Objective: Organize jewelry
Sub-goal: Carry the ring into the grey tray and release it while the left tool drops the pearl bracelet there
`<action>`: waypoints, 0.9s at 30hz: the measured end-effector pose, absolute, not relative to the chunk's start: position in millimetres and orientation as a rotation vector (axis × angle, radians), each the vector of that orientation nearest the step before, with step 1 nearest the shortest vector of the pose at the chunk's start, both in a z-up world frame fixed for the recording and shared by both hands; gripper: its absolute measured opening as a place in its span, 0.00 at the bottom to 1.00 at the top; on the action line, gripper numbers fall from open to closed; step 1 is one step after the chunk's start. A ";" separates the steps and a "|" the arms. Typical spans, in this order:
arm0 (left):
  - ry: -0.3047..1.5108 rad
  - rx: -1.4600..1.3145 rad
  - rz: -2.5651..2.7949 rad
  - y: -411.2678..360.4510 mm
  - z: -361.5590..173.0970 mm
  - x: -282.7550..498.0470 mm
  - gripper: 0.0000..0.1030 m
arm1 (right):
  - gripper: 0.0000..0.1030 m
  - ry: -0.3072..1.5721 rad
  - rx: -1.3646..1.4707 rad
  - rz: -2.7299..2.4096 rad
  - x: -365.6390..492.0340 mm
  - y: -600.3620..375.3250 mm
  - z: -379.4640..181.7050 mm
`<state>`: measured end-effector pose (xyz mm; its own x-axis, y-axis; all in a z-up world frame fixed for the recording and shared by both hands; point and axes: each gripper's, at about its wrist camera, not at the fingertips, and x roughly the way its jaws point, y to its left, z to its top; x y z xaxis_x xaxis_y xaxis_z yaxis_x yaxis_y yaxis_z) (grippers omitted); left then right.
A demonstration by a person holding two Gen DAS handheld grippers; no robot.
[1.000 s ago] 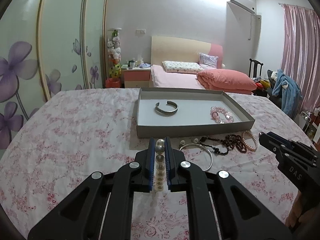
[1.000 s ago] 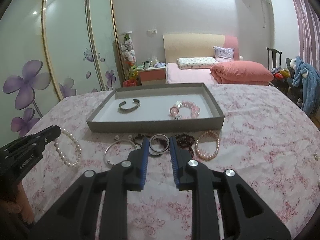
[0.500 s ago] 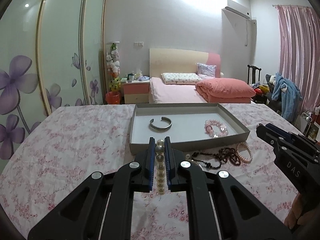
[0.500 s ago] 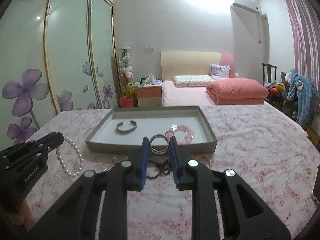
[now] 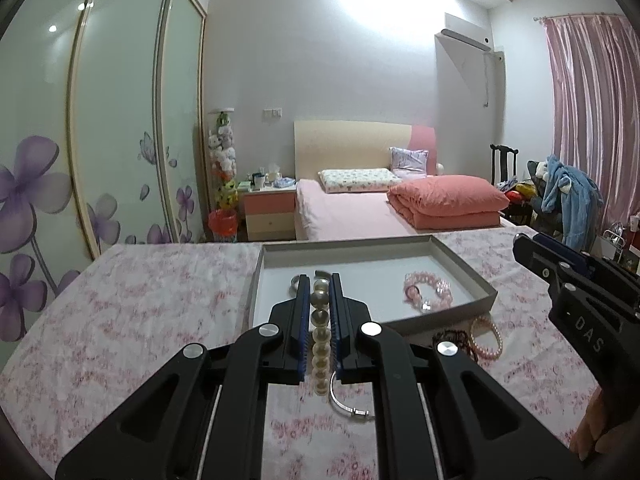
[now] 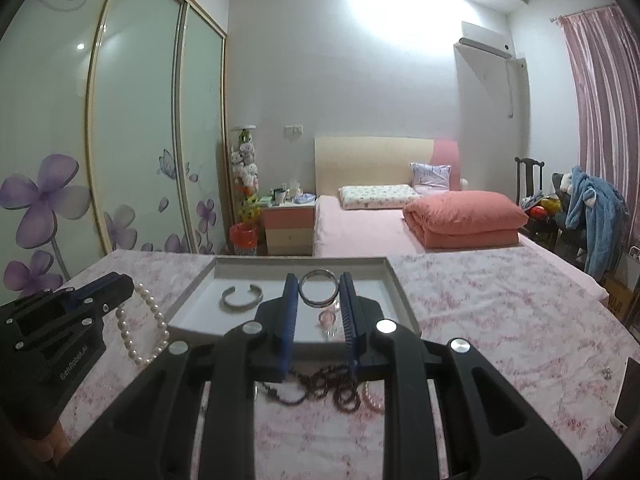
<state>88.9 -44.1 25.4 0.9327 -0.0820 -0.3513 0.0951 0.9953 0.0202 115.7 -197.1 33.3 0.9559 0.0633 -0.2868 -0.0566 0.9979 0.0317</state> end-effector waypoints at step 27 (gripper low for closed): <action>0.363 0.017 -0.102 -50.5 11.5 183.7 0.10 | 0.21 0.305 0.046 0.032 221.8 -202.9 22.1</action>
<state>183.7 -50.5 11.5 0.9298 -0.0962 -0.3552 0.1024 0.9947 -0.0013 221.8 -202.9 22.1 0.9533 0.0388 -0.2996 -0.0248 0.9984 0.0505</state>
